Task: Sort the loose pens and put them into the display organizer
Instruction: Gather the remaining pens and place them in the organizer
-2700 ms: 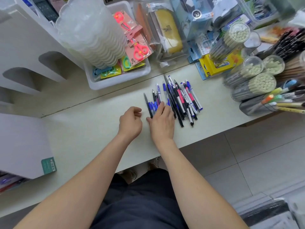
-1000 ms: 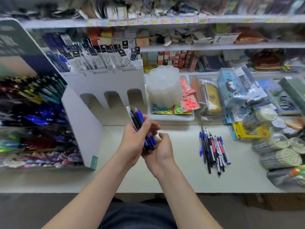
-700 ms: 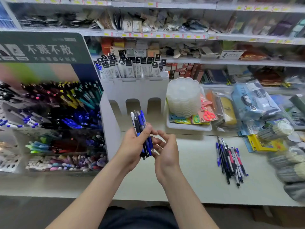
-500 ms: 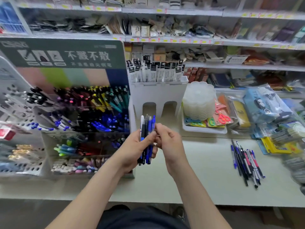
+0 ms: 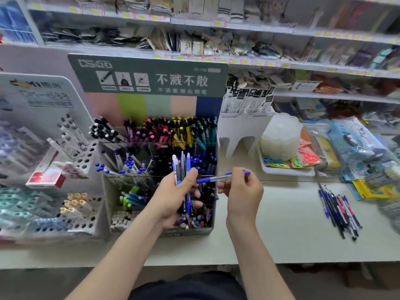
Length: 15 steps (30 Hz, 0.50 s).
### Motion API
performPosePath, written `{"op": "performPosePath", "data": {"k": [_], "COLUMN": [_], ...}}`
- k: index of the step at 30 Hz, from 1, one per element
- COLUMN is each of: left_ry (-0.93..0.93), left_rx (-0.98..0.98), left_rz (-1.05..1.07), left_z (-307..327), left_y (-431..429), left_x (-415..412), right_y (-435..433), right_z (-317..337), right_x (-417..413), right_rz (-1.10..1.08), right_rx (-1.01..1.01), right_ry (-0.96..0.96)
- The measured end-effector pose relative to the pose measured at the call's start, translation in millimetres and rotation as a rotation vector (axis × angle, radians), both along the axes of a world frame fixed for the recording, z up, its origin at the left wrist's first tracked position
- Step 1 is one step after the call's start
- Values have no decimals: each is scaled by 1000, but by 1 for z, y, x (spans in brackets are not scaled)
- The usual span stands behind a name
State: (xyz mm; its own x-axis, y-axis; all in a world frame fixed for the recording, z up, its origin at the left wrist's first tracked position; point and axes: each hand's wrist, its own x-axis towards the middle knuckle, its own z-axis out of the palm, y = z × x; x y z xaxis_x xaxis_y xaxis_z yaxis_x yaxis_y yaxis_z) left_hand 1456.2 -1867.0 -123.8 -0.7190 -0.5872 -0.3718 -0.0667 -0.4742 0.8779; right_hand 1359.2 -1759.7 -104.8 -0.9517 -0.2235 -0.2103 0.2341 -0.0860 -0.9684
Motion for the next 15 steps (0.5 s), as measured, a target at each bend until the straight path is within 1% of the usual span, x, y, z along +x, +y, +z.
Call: {"op": "performPosePath", "data": {"k": [3,5,7,10,12,15], "left_ry": [1,28,60,68,37,28], "left_rx": [-49,-68,-85,-155,-185,-137], "left_rz": [72,89,97,147,228,286], "left_z": [3,6,10,16,17,18], "left_y": [-10,-11,-10,-6,-7,-9], "left_x": [4,5,5,4,4,3], "right_y": [-1,-3,-7,-15,-19,-25], "right_z": [-2,-1,-3,-9,-12,-14], "right_x": [10,19,32,50,58,64], "right_rz": [-39,-12,111,309,349,340], "right_rx": [-51,-72,-36,97,167,202], "right_ry": [-61,-44,46,282,407,454]}}
